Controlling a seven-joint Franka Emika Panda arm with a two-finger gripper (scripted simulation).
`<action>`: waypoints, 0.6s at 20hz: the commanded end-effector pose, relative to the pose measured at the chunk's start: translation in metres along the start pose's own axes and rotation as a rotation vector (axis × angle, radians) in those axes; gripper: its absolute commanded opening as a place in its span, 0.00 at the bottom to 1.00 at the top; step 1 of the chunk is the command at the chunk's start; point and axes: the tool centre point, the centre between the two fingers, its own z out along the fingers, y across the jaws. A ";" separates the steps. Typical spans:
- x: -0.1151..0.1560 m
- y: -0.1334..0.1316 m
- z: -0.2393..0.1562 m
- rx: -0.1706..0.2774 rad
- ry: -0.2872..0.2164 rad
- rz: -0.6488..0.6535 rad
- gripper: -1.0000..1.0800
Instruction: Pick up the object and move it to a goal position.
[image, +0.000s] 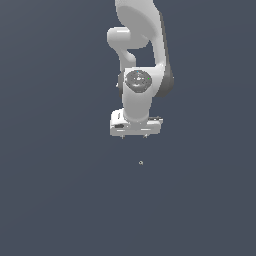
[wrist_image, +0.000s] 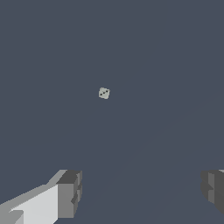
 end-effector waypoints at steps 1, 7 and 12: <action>0.000 0.000 0.000 0.000 0.000 0.000 0.96; 0.001 -0.014 0.000 0.019 -0.010 0.001 0.96; 0.001 -0.021 -0.001 0.028 -0.016 0.013 0.96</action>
